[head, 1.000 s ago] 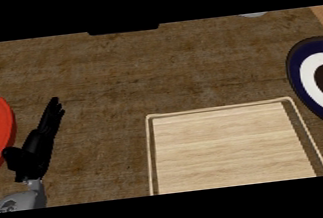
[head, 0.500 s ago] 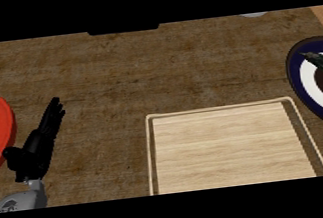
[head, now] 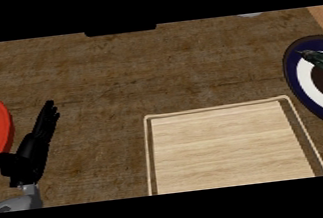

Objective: Pick the eggplant from the tray and place it in the plate

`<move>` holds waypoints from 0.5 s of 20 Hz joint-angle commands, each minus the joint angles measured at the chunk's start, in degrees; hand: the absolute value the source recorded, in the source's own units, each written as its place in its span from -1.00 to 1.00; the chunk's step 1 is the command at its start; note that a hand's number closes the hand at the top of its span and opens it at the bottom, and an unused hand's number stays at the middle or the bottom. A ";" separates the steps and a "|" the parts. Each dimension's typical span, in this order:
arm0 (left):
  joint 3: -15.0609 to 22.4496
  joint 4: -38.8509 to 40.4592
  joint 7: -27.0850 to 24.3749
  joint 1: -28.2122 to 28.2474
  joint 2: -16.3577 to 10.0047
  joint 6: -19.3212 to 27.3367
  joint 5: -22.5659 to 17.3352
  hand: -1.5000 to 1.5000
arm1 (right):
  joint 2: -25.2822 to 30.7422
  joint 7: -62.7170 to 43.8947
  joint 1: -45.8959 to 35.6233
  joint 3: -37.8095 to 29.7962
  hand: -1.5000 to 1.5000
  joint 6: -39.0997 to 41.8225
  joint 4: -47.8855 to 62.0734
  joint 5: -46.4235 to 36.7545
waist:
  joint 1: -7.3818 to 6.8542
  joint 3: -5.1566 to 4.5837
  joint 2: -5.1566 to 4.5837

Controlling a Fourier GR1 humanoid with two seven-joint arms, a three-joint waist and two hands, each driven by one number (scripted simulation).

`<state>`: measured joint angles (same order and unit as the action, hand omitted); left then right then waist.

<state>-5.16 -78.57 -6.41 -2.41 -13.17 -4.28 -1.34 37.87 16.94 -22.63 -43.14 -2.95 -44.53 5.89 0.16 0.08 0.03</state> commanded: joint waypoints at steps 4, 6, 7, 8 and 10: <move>-0.73 0.86 -0.22 -0.86 0.03 -0.25 -0.16 0.00 | 6.31 9.79 9.70 -9.90 -1.00 16.90 10.49 10.07 | 0.31 0.04 -0.14; -0.63 0.56 0.02 -0.01 -0.47 -1.55 -0.57 0.00 | 6.91 16.89 12.04 -9.75 -1.00 19.87 16.29 8.80 | -0.27 0.11 -0.25; -0.09 0.18 0.61 -1.53 0.73 0.15 0.20 0.00 | 10.08 17.37 11.00 -10.11 -1.00 22.55 19.89 9.02 | -0.49 0.18 -0.35; -0.34 1.98 -2.00 -0.71 0.51 -0.22 0.53 0.00 | 8.98 21.25 13.70 -9.78 -1.00 23.38 20.71 7.78 | -0.43 0.28 -0.52; -0.26 0.11 -0.59 0.75 -0.05 -1.52 -0.16 0.00 | 10.11 25.07 15.00 -9.45 -1.00 25.81 22.92 7.49 | -0.63 0.18 -0.27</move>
<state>-5.31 -77.71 -6.41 -3.54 -12.64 -4.42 -1.12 45.78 34.71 -11.27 -51.95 17.06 -27.21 13.42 -0.11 0.24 -0.27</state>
